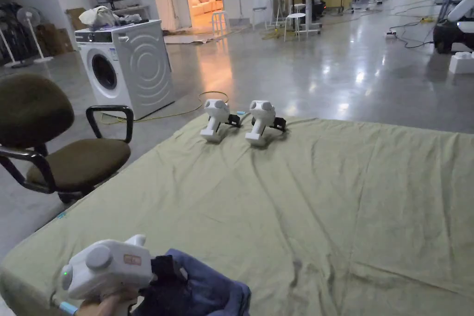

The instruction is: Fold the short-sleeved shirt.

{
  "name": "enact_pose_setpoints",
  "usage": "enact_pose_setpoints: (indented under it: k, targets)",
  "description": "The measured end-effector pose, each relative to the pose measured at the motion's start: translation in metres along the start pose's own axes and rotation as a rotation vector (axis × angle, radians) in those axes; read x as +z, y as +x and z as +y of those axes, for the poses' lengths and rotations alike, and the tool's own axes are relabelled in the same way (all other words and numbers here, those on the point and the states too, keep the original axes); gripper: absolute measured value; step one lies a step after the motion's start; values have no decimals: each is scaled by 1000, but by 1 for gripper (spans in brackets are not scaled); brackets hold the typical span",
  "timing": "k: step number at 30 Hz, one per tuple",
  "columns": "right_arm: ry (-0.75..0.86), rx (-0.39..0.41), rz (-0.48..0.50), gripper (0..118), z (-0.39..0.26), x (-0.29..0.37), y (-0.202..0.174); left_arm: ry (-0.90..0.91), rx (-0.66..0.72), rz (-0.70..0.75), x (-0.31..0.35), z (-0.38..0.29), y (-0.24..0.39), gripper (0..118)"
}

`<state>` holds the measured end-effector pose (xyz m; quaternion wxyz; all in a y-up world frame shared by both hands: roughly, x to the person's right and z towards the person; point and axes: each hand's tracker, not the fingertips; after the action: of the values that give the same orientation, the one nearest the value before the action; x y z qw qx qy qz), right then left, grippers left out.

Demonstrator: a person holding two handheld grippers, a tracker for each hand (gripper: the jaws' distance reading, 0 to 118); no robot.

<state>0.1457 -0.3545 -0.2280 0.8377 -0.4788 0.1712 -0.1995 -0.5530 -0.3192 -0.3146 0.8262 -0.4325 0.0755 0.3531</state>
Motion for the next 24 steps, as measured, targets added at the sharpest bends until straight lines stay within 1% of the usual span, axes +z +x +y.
enact_pose_setpoints:
  k: [1,2,3,4,6,7,8,10,11,12,14,16,17,19,21,22,24]
  targets:
    - [2,-3,-2,3,0,2,-1,-6,17,8,-5,0,1,92]
    - [2,-6,-1,3,0,6,0,-10,5,61,-15,3,-5,97]
    - [10,-2,-2,3,0,11,0,-19,-40,164,-14,7,0,97]
    - [28,10,-4,3,1,17,0,-23,-81,237,-9,9,5,97]
    - [65,32,-14,3,4,28,0,60,-256,279,20,-1,28,97]
    - [82,33,-20,3,6,33,0,109,-320,297,34,-4,39,97]
    - [111,36,-22,3,9,38,-1,167,-374,290,52,-10,54,97]
    - [185,51,-23,3,15,52,-3,251,-473,177,97,-29,82,97]
    - [242,57,-58,3,18,62,-8,297,-529,118,121,-44,102,97]
    - [277,65,-71,3,21,72,-13,342,-594,90,142,-60,121,97]
    - [353,104,-48,3,26,95,-19,461,-709,37,182,-97,152,97]
    - [446,154,-68,3,27,120,-31,587,-796,-20,209,-139,180,97]
    - [497,187,-76,3,29,139,-43,653,-832,-46,221,-161,193,97]
    - [587,250,-95,3,29,163,-57,785,-815,-18,234,-198,216,97]
    - [676,321,-108,3,30,184,-70,900,-809,-38,240,-232,234,97]
    - [706,350,-114,3,30,192,-76,934,-810,-58,242,-244,241,95]
    - [773,393,-161,3,30,207,-89,979,-794,-80,247,-270,256,88]
